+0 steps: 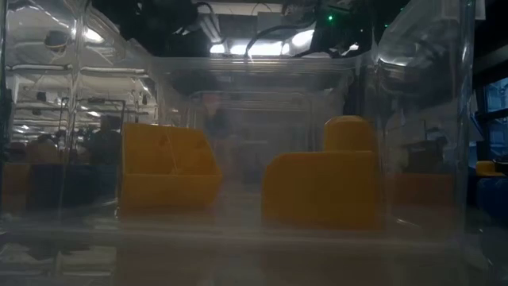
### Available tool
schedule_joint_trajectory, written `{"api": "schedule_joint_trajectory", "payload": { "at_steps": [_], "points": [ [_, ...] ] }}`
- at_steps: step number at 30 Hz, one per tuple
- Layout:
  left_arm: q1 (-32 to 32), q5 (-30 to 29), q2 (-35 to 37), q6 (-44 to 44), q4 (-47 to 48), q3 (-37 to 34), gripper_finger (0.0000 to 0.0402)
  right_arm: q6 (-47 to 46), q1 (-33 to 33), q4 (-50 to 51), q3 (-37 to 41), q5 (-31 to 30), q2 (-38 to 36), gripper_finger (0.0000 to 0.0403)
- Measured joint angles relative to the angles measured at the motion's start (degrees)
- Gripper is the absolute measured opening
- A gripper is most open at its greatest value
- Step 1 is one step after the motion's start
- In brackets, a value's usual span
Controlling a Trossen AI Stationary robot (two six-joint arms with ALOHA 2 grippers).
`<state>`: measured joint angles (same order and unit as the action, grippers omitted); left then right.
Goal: Sort blocks
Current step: Put the blue game piece into the top transparent bin, then put the orange game piece into the middle transparent bin
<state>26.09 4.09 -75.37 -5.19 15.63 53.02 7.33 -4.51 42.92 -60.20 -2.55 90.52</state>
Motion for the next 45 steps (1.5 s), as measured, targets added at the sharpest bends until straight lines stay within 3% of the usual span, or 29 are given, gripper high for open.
{"api": "schedule_joint_trajectory", "payload": {
  "at_steps": [6, 14, 24, 32, 45],
  "points": [
    [0.0, -0.2, -0.5, 8.7, 5.2, -0.2, 0.0182, 0.0, 0.0, 0.0, 0.0, 0.0, 0.0, 0.0157],
    [0.0, -0.8, 0.0, 1.6, 1.7, -0.2, 0.0182, 0.0, 0.0, 0.0, 0.0, 0.0, 0.0, 0.0157],
    [0.0, -0.7, 0.0, 1.5, 0.9, -0.2, 0.0182, -1.3, 0.0, 0.1, 0.1, -2.9, 0.1, 0.0157],
    [0.0, -0.7, 0.0, 1.5, 0.9, -0.2, 0.0182, -1.5, 0.0, 0.0, 0.0, 2.8, 0.0, 0.0157],
    [0.0, -0.7, 0.0, 1.5, 0.9, -0.2, 0.0182, -0.3, 0.0, 3.4, -4.4, 3.5, 0.1, 0.0157]
  ]
}}
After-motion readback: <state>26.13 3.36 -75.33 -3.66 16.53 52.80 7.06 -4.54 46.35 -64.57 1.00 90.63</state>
